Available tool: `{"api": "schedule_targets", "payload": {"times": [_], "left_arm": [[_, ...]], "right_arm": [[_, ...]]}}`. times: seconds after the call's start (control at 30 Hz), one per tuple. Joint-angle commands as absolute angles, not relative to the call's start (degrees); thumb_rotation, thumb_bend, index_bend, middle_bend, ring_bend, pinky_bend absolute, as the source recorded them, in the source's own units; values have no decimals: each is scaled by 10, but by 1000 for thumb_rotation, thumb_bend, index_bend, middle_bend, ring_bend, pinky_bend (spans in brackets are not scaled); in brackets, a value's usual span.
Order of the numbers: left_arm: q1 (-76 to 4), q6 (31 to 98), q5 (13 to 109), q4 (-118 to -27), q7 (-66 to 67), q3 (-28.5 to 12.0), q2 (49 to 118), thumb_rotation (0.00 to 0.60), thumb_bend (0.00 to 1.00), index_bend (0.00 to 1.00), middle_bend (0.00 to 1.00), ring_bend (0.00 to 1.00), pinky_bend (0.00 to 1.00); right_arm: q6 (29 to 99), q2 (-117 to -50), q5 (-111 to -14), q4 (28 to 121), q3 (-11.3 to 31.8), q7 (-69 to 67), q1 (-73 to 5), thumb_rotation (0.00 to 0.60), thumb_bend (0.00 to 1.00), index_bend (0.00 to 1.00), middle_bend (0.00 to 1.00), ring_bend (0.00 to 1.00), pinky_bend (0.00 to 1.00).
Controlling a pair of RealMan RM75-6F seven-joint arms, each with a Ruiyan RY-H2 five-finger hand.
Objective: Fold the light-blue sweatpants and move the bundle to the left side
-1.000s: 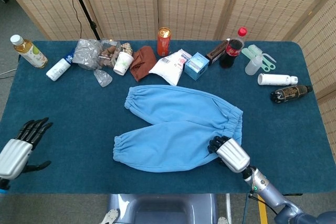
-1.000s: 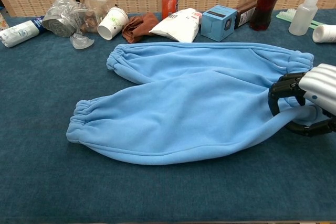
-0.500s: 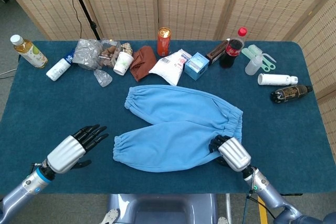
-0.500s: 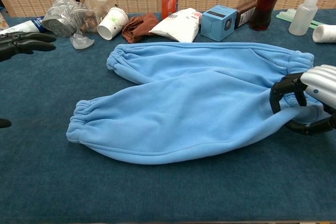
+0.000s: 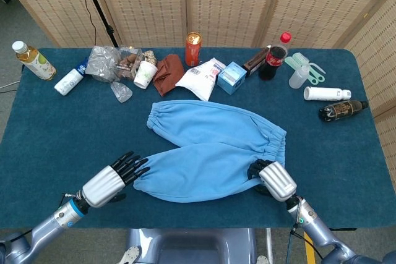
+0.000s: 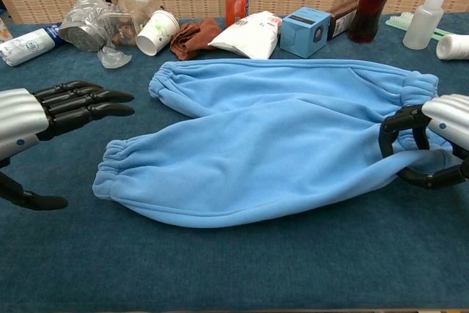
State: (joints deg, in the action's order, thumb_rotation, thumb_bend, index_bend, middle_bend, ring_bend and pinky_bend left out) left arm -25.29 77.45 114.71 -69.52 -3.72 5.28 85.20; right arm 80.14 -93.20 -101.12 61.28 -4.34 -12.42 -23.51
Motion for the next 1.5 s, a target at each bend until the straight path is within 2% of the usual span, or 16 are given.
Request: {"api": "schedule_targets", "payload": {"times": [0.03, 0.33, 0.63, 0.73, 0.93, 1.17, 1.27, 1.5], "left_arm": [[-261, 774, 1145, -680, -30, 54, 878, 600, 82, 7, 0, 54, 24], [-277, 755, 1130, -651, -18, 60, 924, 600, 82, 47, 0, 74, 23], [-288, 755, 1112, -623, -19, 55, 958, 600, 122, 150, 44, 155, 23], [-293, 751, 1103, -611, -23, 54, 969, 600, 131, 196, 83, 189, 23], [-297, 771, 1099, -578, -42, 53, 992, 600, 171, 377, 241, 302, 43], [-292, 811, 1094, -540, -56, 54, 1014, 600, 340, 575, 405, 436, 234], [-290, 822, 1089, -528, -58, 52, 1020, 600, 362, 620, 441, 464, 275], [-293, 827, 1070, -523, -63, 42, 1026, 600, 372, 690, 498, 523, 280]], "right_arm": [[800, -933, -1007, 611, -43, -130, -233, 600, 595, 614, 505, 418, 592], [797, -933, -999, 605, -42, -141, -233, 600, 598, 615, 505, 418, 592], [797, -931, -997, 606, -41, -147, -233, 600, 602, 616, 506, 418, 592], [797, -929, -996, 608, -41, -149, -233, 600, 602, 616, 506, 418, 592], [797, -928, -994, 608, -41, -152, -232, 600, 603, 616, 506, 419, 592], [799, -929, -993, 605, -42, -156, -230, 600, 604, 617, 507, 419, 592], [800, -929, -993, 603, -43, -158, -229, 600, 604, 617, 508, 419, 592], [796, -925, -991, 604, -41, -162, -231, 600, 605, 619, 510, 420, 594]]}}
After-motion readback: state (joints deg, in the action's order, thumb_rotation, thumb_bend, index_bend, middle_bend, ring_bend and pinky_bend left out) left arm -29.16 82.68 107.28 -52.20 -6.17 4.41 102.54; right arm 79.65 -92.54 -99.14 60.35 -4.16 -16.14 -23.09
